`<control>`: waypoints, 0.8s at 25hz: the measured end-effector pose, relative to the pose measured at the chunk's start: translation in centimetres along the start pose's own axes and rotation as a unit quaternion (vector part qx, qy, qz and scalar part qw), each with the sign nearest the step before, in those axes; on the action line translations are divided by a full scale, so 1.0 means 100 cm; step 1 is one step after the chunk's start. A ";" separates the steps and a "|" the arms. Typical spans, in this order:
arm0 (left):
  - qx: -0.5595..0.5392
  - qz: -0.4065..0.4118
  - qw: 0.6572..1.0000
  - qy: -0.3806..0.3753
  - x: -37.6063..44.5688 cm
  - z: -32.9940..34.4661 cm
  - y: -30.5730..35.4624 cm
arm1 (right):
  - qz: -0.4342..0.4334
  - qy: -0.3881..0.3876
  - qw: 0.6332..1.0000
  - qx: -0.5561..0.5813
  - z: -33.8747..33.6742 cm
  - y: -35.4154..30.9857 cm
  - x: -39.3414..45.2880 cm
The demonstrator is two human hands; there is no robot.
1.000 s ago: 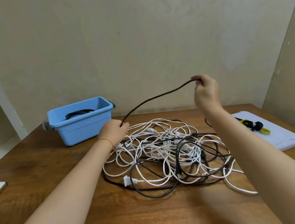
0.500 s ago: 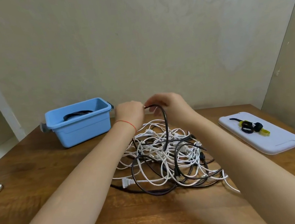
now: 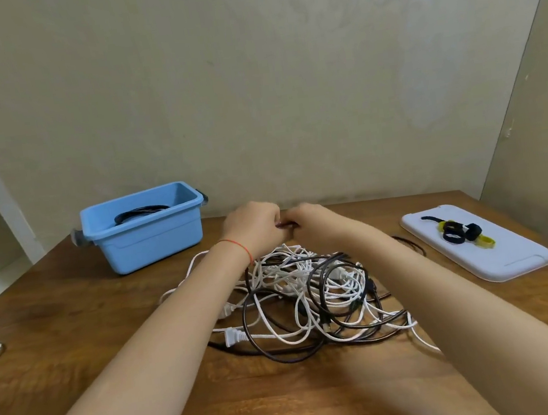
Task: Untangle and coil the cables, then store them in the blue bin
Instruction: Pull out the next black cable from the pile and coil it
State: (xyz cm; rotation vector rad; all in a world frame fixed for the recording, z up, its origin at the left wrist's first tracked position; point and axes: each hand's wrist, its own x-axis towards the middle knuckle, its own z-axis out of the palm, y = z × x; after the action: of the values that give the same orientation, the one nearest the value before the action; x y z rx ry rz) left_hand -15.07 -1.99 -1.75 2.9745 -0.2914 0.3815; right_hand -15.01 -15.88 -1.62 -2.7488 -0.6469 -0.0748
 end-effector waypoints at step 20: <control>0.002 -0.035 0.996 0.080 0.009 -0.043 0.009 | -0.048 0.244 0.967 0.062 -0.029 -0.010 -0.001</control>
State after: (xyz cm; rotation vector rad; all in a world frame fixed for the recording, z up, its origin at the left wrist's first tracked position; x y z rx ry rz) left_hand -15.40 -2.37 2.68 2.9252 -0.1678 0.6090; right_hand -15.46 -15.94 1.46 -2.4356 -0.6149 -0.6837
